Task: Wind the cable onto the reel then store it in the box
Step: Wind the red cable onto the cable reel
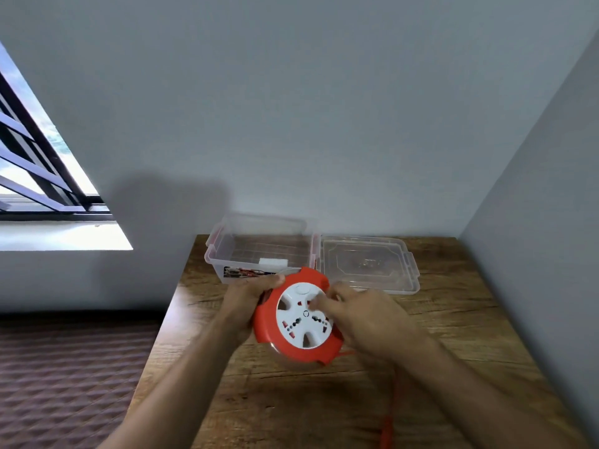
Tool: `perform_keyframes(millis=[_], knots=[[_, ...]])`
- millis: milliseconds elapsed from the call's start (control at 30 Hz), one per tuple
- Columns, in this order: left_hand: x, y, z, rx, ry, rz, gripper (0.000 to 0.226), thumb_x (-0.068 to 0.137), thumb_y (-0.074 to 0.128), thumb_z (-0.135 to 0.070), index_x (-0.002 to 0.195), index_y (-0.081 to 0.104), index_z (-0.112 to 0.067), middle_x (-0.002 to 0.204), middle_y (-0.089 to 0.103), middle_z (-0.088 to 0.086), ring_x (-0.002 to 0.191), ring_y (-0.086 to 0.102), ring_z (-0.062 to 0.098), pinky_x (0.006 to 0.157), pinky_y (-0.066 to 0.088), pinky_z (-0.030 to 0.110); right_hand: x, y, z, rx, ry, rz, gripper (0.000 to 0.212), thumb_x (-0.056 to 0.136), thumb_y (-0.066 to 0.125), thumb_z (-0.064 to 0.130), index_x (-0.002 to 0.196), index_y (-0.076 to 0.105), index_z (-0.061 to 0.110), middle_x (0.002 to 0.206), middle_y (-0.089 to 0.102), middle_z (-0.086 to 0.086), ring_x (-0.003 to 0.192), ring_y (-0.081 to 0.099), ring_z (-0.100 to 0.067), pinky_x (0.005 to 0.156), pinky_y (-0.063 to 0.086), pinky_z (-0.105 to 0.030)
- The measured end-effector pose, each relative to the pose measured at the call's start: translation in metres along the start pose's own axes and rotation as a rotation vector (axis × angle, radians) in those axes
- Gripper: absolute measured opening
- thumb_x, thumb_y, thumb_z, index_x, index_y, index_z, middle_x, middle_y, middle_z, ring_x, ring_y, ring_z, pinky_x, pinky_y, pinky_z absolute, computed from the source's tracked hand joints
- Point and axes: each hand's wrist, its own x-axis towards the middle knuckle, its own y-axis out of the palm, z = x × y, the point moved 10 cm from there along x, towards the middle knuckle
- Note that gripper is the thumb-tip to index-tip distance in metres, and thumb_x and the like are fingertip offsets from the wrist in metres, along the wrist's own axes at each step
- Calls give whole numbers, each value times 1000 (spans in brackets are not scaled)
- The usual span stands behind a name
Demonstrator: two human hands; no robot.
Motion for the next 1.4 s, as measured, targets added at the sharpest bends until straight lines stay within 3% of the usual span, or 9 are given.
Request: perform_keyframes(millis=[133, 267, 400, 567, 867, 1000, 1100, 1267, 1400], knots=[[7, 12, 3, 236, -184, 246, 48, 71, 84, -25, 112, 77, 0, 113, 75, 31, 99, 72, 48, 86, 60, 52, -10, 16, 25, -106, -315, 126, 58, 99, 59, 30, 148, 31, 45, 160, 27, -8, 106, 66, -32, 72, 62, -40], [11, 23, 4, 398, -248, 363, 33, 81, 77, -24, 110, 81, -9, 110, 79, 23, 93, 74, 38, 79, 62, 42, -9, 7, 46, -193, -459, 94, 60, 93, 66, 26, 145, 40, 43, 149, 41, -18, 75, 66, -25, 50, 58, -34], [17, 20, 6, 436, -306, 330, 51, 71, 84, -25, 115, 76, 0, 104, 79, 21, 84, 76, 34, 79, 63, 43, -15, 18, 59, -241, -613, 137, 58, 93, 61, 19, 143, 41, 40, 149, 42, -17, 65, 64, -23, 44, 40, -27], [21, 24, -13, 475, -277, 325, 48, 72, 85, -25, 112, 76, 0, 103, 80, 20, 85, 77, 32, 72, 62, 38, 7, 18, 57, -262, -599, 139, 65, 90, 69, 20, 144, 39, 40, 155, 28, -19, 76, 69, -38, 55, 60, -44], [34, 20, -45, 376, -109, 192, 39, 77, 82, -22, 112, 80, -5, 105, 81, 21, 87, 78, 33, 65, 64, 34, 38, 2, 51, -454, -626, 14, 68, 74, 88, 34, 134, 58, 40, 122, 63, -16, 66, 71, -26, 45, 56, -33], [33, 9, -50, 261, 33, 79, 33, 80, 80, -20, 109, 80, -3, 103, 81, 22, 84, 79, 32, 69, 67, 40, 56, 7, 32, -385, -412, 57, 65, 97, 60, 43, 152, 26, 40, 134, 53, -21, 87, 69, -32, 57, 58, -38], [30, 6, -50, 126, 116, 30, 42, 76, 82, -24, 109, 79, 1, 109, 77, 29, 100, 74, 49, 87, 60, 63, 64, 5, 19, -265, -179, 48, 61, 99, 42, 56, 153, 17, 39, 139, 53, -17, 99, 66, -34, 66, 55, -37], [20, 8, -41, -45, 212, -26, 29, 87, 74, -13, 112, 78, 1, 111, 76, 31, 104, 72, 51, 91, 58, 63, 52, 1, -12, 152, 262, -126, 67, 84, 56, 65, 140, 37, 33, 114, 72, -3, 97, 69, -27, 75, 53, -32], [15, 16, -33, -56, 231, -7, 21, 90, 72, -10, 108, 82, -10, 103, 81, 22, 93, 76, 42, 81, 63, 51, 36, 33, -22, 521, 518, -174, 72, 81, 67, 62, 138, 38, 32, 125, 68, -3, 102, 69, -25, 73, 60, -31]])
